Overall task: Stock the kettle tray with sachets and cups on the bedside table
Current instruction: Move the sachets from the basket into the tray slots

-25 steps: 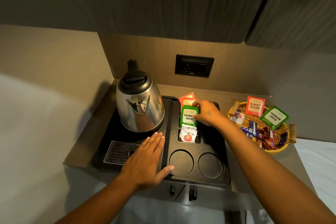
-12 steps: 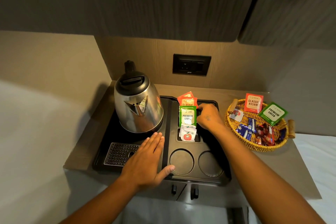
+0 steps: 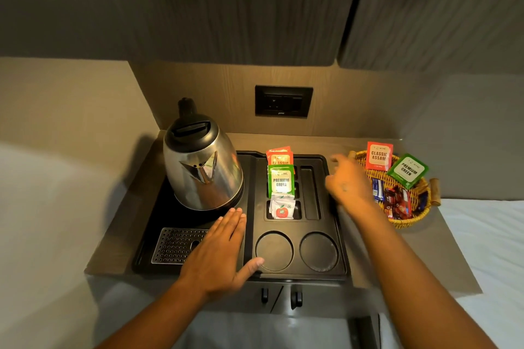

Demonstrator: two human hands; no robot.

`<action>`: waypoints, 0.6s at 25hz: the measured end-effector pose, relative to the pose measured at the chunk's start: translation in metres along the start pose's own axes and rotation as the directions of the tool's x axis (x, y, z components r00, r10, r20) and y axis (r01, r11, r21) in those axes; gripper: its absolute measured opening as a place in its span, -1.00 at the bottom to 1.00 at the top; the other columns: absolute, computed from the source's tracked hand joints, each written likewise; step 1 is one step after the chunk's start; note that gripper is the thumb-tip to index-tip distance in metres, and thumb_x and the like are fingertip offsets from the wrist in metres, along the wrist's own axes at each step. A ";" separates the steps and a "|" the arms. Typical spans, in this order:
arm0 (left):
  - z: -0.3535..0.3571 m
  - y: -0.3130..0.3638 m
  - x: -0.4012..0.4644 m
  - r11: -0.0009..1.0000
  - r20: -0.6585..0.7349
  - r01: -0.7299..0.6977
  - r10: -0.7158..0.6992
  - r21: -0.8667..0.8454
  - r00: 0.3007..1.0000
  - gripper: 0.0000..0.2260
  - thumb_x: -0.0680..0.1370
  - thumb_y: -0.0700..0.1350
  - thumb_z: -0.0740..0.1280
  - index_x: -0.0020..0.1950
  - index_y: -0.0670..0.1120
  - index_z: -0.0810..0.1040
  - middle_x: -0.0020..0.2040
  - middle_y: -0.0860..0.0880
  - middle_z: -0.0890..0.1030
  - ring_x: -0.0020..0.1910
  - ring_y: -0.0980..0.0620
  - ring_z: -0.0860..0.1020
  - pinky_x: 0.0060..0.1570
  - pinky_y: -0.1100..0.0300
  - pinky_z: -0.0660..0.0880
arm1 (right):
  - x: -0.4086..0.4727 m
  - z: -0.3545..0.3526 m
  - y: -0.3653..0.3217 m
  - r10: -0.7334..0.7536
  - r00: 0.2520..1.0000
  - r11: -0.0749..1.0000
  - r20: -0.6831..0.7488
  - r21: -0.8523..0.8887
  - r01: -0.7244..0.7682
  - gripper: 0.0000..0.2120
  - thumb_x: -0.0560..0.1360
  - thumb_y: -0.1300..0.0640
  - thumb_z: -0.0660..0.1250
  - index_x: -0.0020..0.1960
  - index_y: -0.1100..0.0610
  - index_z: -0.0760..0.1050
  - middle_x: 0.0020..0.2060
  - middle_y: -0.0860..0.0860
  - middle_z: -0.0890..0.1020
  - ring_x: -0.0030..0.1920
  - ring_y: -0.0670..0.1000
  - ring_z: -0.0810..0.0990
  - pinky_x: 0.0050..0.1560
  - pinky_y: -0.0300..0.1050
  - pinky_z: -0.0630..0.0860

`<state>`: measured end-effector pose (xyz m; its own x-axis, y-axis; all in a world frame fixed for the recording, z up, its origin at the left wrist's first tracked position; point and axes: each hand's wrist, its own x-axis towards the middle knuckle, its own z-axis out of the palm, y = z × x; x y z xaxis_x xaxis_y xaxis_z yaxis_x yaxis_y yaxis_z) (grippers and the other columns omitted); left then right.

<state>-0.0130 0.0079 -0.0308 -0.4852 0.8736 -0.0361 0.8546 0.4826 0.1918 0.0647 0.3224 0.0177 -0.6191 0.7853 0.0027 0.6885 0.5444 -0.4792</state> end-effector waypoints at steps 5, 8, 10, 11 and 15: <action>-0.001 0.001 0.000 1.000 -0.004 -0.012 0.012 -0.010 1.000 -0.16 0.51 0.48 -0.16 0.59 -0.08 -0.14 0.60 -0.03 -0.11 0.55 0.05 -0.21 0.52 0.05 -0.12 | 0.014 -0.047 0.064 0.334 0.942 0.923 0.047 -0.220 -0.316 -0.70 0.40 -0.01 0.43 -0.02 0.19 0.52 -0.29 0.08 0.56 -0.35 0.04 0.52 -0.44 -0.16 0.35; -0.001 0.001 0.001 1.000 0.001 -0.001 0.001 -0.016 1.000 -0.15 0.50 0.49 -0.17 0.59 -0.06 -0.16 0.60 -0.03 -0.13 0.55 0.04 -0.22 0.52 0.04 -0.10 | 0.019 -0.035 0.060 0.368 0.916 0.914 0.161 -0.246 -0.324 -0.72 0.33 0.05 0.51 -0.20 0.16 0.44 -0.32 0.09 0.55 -0.37 0.04 0.55 -0.49 -0.16 0.41; 0.001 0.000 0.000 1.000 -0.002 0.000 0.000 -0.019 1.000 -0.15 0.50 0.49 -0.17 0.58 -0.06 -0.17 0.60 -0.02 -0.13 0.54 0.05 -0.23 0.52 0.06 -0.12 | 0.023 -0.025 0.059 0.357 0.922 0.920 0.153 -0.231 -0.318 -0.77 0.34 0.10 0.49 -0.22 0.14 0.44 -0.33 0.09 0.56 -0.38 0.05 0.57 -0.52 -0.18 0.42; 0.002 0.000 0.000 1.000 -0.006 0.001 -0.001 -0.021 1.000 -0.15 0.50 0.49 -0.17 0.59 -0.06 -0.16 0.60 -0.02 -0.13 0.54 0.05 -0.22 0.51 0.07 -0.14 | 0.023 -0.022 0.059 0.359 0.923 0.920 0.140 -0.221 -0.324 -0.79 0.34 0.13 0.48 -0.19 0.15 0.45 -0.34 0.09 0.56 -0.40 0.05 0.57 -0.54 -0.20 0.40; 0.002 -0.001 0.000 1.000 -0.023 -0.005 0.005 -0.010 1.000 -0.16 0.51 0.49 -0.15 0.60 -0.06 -0.12 0.60 -0.01 -0.11 0.54 0.07 -0.22 0.47 0.11 -0.22 | 0.027 -0.020 0.057 0.374 0.923 0.920 0.083 -0.158 -0.359 -0.84 0.37 0.23 0.42 -0.12 0.22 0.46 -0.37 0.11 0.51 -0.37 0.10 0.54 -0.46 -0.12 0.46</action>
<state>-0.0130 0.0073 -0.0325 -0.4851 0.8744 -0.0121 0.8552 0.4773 0.2020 0.0945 0.3809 0.0083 -0.3455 0.9044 -0.2502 0.9151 0.2656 -0.3034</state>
